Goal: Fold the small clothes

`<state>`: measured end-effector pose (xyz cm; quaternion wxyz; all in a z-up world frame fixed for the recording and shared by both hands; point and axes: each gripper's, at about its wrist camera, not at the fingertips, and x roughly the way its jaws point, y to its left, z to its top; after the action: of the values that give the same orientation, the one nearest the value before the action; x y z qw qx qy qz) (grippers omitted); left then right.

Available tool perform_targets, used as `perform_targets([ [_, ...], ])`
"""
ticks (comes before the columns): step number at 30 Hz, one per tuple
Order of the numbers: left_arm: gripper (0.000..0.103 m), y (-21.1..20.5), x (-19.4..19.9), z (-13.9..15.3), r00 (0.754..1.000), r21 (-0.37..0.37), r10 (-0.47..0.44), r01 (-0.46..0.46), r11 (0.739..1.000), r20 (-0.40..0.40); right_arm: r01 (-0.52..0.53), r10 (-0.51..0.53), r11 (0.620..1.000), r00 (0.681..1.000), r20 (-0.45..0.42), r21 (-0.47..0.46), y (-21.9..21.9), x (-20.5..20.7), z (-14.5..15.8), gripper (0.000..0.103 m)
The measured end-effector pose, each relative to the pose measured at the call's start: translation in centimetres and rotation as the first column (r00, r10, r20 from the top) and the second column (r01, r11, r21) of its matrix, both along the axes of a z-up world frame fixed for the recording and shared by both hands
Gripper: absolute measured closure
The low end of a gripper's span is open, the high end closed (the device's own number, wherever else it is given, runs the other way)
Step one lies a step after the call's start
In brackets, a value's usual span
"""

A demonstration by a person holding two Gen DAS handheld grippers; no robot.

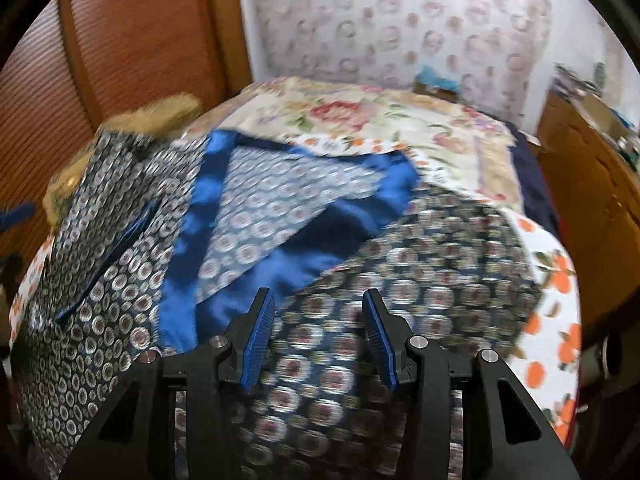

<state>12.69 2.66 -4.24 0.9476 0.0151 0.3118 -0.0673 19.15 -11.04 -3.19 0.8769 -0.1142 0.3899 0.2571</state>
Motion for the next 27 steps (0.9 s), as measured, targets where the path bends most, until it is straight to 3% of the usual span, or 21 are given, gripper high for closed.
perform_targets([
  [2,0.000,0.2,0.7,-0.1,1.000,-0.001,-0.001,0.001,1.000,-0.008,-0.004,0.004,1.000,1.000,-0.011,-0.020,0.9,0.5,-0.7,0.056],
  [3,0.000,0.3,0.9,-0.2,1.000,0.002,0.000,0.000,1.000,-0.010,-0.008,0.007,1.000,1.000,-0.013,-0.030,1.2,0.7,-1.0,0.061],
  [4,0.000,0.3,1.1,-0.2,1.000,0.005,-0.001,0.001,1.000,-0.011,-0.016,0.016,0.999,1.000,-0.010,-0.050,1.6,0.8,-1.4,0.074],
  [5,0.000,0.4,1.4,-0.2,1.000,0.008,0.000,0.001,1.000,-0.013,-0.022,0.023,0.997,1.000,0.015,-0.069,1.9,0.7,-1.5,0.077],
  [6,0.000,0.4,1.6,-0.3,1.000,0.010,0.001,-0.001,1.000,-0.017,-0.030,0.031,0.996,0.999,0.020,-0.080,2.2,0.9,-1.6,0.090],
  [7,0.000,0.4,1.8,-0.3,1.000,0.010,0.001,-0.001,1.000,-0.020,-0.031,0.033,0.996,0.999,0.020,-0.078,2.1,0.7,-1.7,0.094],
  [10,0.000,0.5,2.2,-0.5,1.000,0.017,0.002,-0.001,1.000,-0.028,-0.017,0.020,0.998,0.999,0.043,-0.061,1.6,0.4,-1.2,0.098],
  [13,0.000,0.6,2.5,-0.5,1.000,0.022,0.003,-0.002,1.000,-0.026,-0.024,0.023,1.000,0.998,0.062,0.019,0.7,-0.8,0.3,0.098],
  [17,0.000,1.0,3.1,-0.1,1.000,0.027,0.016,-0.015,1.000,-0.020,-0.125,0.119,0.986,0.991,0.068,0.106,1.8,-1.3,1.5,0.098],
  [19,0.000,1.1,3.3,0.1,1.000,0.026,0.015,-0.014,1.000,-0.018,-0.186,0.184,0.977,0.982,0.036,0.106,3.0,-1.2,1.3,0.098],
  [20,0.000,1.3,3.4,0.3,1.000,0.032,0.018,-0.017,0.999,-0.015,-0.190,0.187,0.978,0.981,0.045,0.083,3.3,-1.3,1.2,0.094],
  [23,0.000,1.7,3.8,0.7,0.999,0.052,0.031,-0.030,0.998,-0.010,-0.161,0.159,0.987,0.985,0.073,0.028,3.5,-1.0,1.0,0.061],
  [27,0.000,2.6,4.3,0.9,0.999,0.071,0.043,-0.041,0.997,-0.017,-0.084,0.080,0.996,0.990,0.119,0.034,0.7,-0.6,2.0,0.049],
])
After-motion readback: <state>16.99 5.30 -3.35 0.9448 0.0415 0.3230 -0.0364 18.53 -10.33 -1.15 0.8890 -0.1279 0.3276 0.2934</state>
